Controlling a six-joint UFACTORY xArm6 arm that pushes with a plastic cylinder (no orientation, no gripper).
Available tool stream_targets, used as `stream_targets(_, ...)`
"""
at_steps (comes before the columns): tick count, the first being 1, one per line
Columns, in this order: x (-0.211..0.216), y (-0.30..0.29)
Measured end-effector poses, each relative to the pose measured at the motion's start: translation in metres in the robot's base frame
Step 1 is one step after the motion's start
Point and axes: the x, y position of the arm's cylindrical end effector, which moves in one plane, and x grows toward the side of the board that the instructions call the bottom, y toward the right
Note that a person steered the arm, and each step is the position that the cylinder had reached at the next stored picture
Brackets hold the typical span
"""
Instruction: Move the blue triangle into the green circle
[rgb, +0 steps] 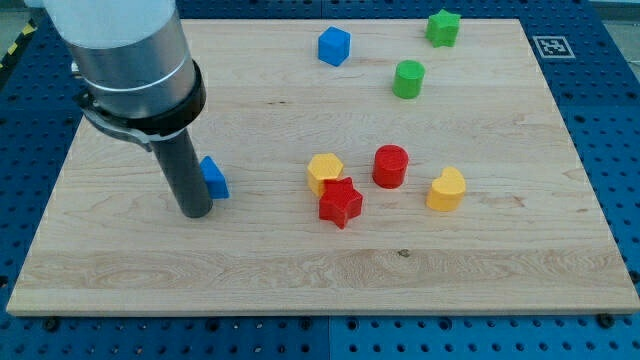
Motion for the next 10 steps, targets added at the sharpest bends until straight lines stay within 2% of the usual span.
stream_targets(2, -0.059, -0.017)
stream_targets(3, -0.064, -0.006)
stream_targets(5, -0.049, -0.005)
stream_targets(6, -0.05, 0.022)
stream_targets(7, -0.066, 0.075)
stream_targets(10, -0.151, 0.214)
